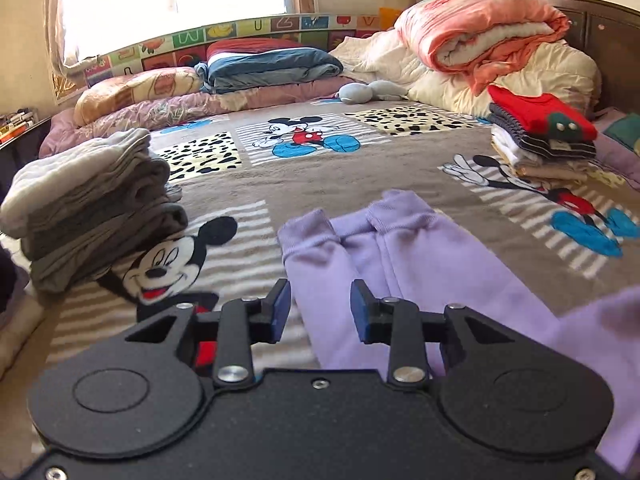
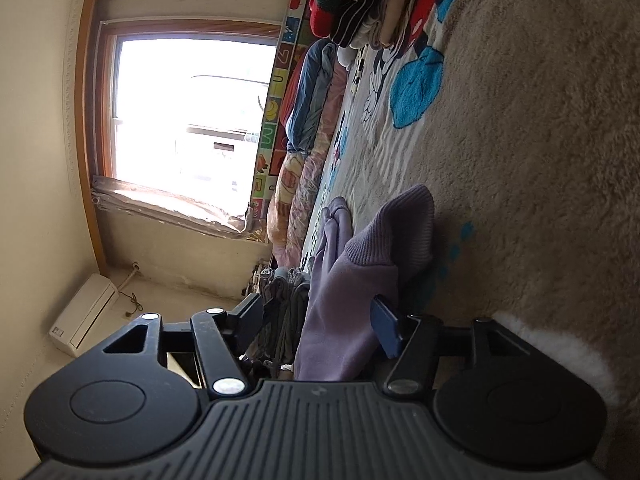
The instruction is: Fold clothes
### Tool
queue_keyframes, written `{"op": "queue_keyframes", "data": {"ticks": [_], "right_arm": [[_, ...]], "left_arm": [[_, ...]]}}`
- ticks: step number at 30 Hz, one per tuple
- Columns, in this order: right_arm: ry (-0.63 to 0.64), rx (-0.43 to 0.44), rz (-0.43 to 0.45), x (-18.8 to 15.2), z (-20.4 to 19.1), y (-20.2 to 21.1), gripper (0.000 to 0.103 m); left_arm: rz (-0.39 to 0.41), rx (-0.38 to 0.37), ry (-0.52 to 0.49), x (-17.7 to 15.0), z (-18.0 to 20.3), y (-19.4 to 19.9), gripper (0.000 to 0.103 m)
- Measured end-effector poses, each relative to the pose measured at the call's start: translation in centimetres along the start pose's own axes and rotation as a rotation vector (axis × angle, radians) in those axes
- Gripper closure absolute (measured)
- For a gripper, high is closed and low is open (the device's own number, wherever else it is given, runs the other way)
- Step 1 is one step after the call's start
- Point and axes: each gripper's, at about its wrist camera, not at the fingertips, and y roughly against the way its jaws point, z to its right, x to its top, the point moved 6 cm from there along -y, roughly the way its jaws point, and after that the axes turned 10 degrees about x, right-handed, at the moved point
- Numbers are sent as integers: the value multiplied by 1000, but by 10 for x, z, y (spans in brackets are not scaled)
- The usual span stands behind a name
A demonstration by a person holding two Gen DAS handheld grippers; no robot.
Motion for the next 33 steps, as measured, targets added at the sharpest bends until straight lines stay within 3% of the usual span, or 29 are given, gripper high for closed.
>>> {"op": "queue_keyframes", "data": {"ticks": [3,9,10,11,12,14,16,20,23,25,26,33], "right_arm": [[-20,-14,13,-2,0,3,42],[-34,-122,25,-10,-1,23,43],[-34,-122,36,-10,-2,24,42],[-35,-117,47,-10,-2,24,40],[-38,-108,59,-10,-1,22,36],[-33,-99,76,-7,0,16,34],[-5,-122,83,-5,-1,9,35],[42,-161,123,3,1,-1,44],[85,-204,152,11,4,-7,58],[116,-218,163,15,6,-10,80],[134,-223,165,16,4,-12,84],[317,-236,173,21,-61,-25,88]], "left_arm": [[3,-26,21,-44,3,57,72],[55,-199,119,-97,38,121,72],[63,-222,72,-100,48,125,70],[71,-244,25,-104,58,129,57],[88,-234,-45,-108,67,132,52],[121,-215,-183,-117,85,138,51],[128,-181,-236,-126,91,136,50],[155,-104,-344,-143,100,133,50],[183,-69,-386,-149,100,134,49],[197,-50,-408,-150,98,134,48],[207,-43,-426,-152,96,136,48],[199,-118,-378,-153,88,134,47]]}}
